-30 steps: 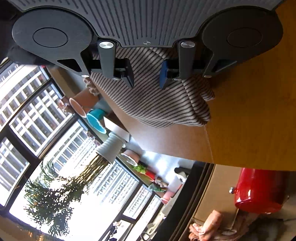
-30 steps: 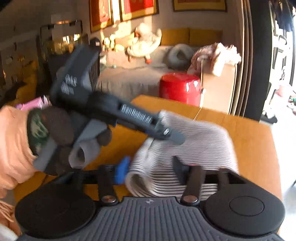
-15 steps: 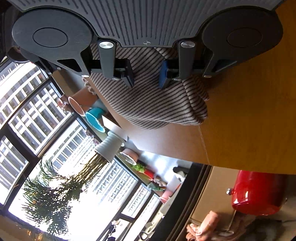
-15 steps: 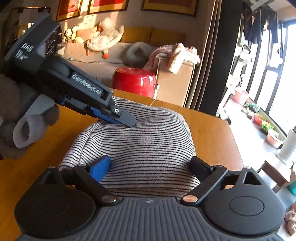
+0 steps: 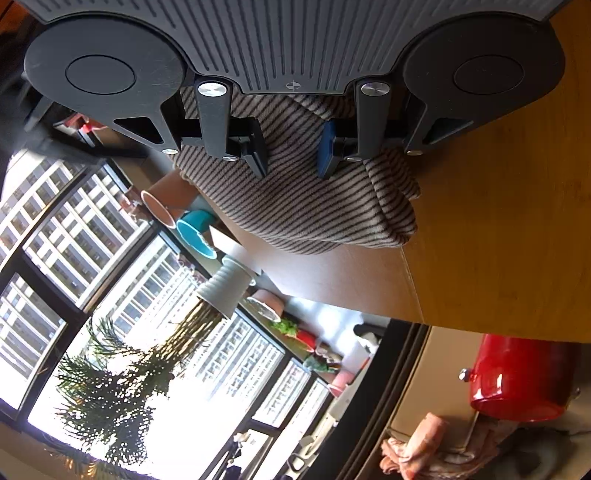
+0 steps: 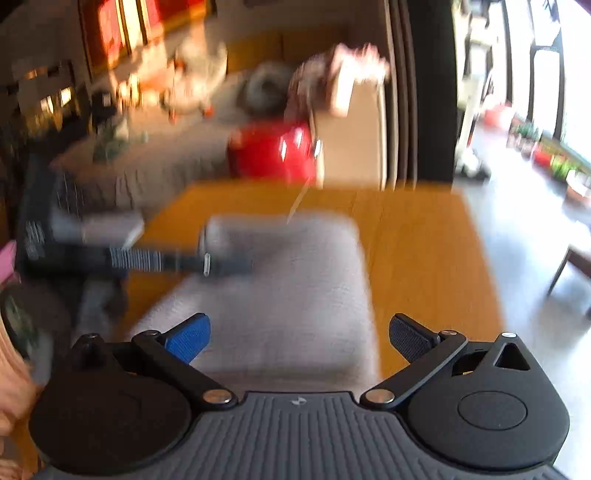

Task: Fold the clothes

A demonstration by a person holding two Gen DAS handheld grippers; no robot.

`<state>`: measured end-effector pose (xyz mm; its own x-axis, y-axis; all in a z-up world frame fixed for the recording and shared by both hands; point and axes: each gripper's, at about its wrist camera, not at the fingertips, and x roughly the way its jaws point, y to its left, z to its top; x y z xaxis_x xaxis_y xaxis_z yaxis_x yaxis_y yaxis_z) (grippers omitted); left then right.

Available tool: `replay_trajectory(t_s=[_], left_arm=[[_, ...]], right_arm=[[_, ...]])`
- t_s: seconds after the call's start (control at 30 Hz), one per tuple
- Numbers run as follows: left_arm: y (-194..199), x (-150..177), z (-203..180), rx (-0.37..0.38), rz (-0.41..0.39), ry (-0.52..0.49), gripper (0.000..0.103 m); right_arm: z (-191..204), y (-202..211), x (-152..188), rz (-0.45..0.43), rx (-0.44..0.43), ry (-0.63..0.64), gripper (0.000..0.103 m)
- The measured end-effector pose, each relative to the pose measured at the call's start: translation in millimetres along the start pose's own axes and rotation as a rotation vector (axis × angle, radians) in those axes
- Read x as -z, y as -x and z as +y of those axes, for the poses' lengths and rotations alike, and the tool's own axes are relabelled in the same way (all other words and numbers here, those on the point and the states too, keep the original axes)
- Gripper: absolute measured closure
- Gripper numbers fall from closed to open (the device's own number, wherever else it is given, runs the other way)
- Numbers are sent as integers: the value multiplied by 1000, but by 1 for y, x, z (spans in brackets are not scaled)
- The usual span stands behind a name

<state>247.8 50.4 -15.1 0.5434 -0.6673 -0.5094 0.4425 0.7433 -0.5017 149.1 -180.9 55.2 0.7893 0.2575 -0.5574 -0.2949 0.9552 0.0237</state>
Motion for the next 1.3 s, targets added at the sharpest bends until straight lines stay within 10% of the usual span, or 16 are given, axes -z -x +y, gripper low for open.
replay_trajectory(t_s=[0.2,0.37,0.47,0.83,1.07,1.3], left_arm=[[1,1,3,13,-5,3,69],[3,2,5,12,-1,2,69],[3,2,6,17,1,-1,69],[1,2,8,36,1,-1,68],[-2,1,11,40,-7,21,68],[13,-12,7,22,-48,52,57]], right_arm=[[-4,-35,-45,-12,-15,22,30],[6,-134,-62,185,57,122,28],[-2,-169,-43,244,118,138,8],[-2,-94,-33,98,111,118,8],[15,-44,5,112,-146,85,2],[40,-44,42,61,-34,162,0]])
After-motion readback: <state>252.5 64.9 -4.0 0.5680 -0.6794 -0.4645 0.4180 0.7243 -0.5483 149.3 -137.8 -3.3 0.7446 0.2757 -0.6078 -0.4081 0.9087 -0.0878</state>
